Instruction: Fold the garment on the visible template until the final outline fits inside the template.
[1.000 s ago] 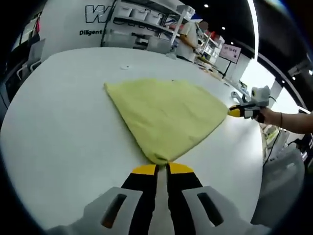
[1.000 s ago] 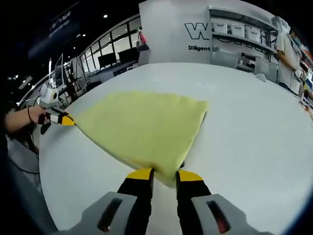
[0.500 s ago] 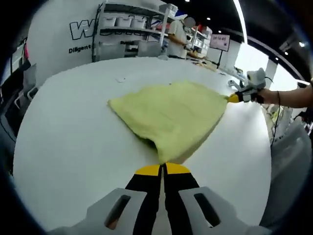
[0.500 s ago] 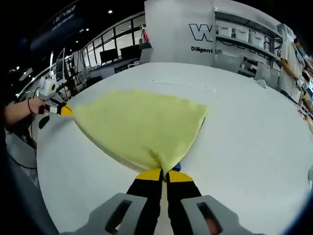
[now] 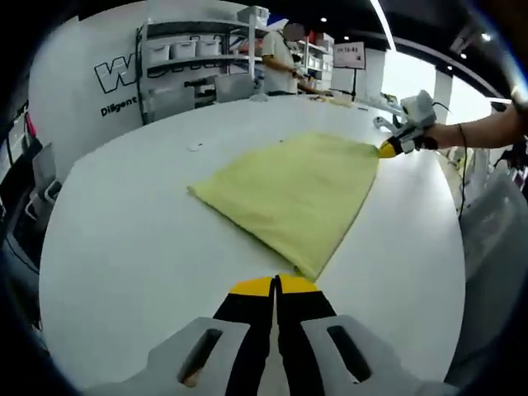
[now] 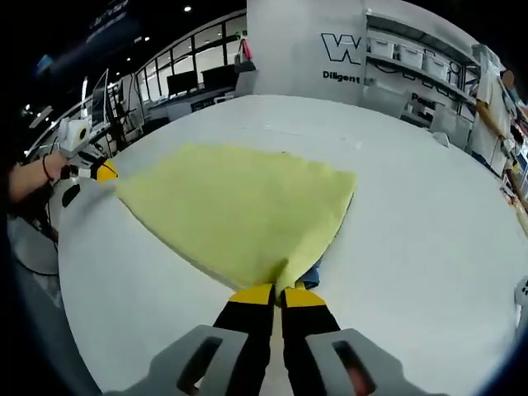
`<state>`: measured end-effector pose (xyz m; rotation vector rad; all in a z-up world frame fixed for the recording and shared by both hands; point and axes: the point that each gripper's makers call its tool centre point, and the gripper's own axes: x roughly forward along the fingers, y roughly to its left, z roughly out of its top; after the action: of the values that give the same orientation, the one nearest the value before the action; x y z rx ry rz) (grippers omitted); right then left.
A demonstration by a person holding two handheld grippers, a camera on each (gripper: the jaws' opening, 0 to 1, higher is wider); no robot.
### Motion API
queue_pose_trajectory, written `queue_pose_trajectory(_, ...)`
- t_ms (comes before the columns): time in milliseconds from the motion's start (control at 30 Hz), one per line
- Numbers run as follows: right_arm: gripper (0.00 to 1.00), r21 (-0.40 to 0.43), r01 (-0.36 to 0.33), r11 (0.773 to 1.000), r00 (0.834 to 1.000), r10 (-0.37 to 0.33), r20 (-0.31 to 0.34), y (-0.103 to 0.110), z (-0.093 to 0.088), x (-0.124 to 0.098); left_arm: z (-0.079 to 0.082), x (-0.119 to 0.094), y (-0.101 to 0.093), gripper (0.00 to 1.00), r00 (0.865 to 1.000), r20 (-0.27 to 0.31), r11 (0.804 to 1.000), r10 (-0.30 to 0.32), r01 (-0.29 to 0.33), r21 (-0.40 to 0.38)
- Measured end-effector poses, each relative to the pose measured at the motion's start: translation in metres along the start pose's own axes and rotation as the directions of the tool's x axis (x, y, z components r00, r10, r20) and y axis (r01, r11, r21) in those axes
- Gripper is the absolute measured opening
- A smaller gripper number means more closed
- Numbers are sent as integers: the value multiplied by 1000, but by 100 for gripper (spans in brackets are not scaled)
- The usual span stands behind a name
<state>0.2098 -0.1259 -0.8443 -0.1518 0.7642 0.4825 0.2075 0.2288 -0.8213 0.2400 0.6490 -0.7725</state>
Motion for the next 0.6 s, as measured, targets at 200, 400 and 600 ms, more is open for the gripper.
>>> queue_pose_trajectory(200, 0, 21, 13, 1000, 1000, -13, 3, -8, -4, -6, 2, 13, -13, 1, 999, 32, 1000, -16, 17, -14)
queue_pose_trajectory(400, 0, 46, 12, 999, 1000, -13, 13, -10, -6, -9, -2, 18, -7, 20, 1000, 22, 997, -11, 13, -76)
queue_pose_trajectory(600, 0, 32, 10, 999, 1000, -11, 14, -9, -6, -8, 0, 23, -11, 17, 998, 55, 987, -41, 49, -150)
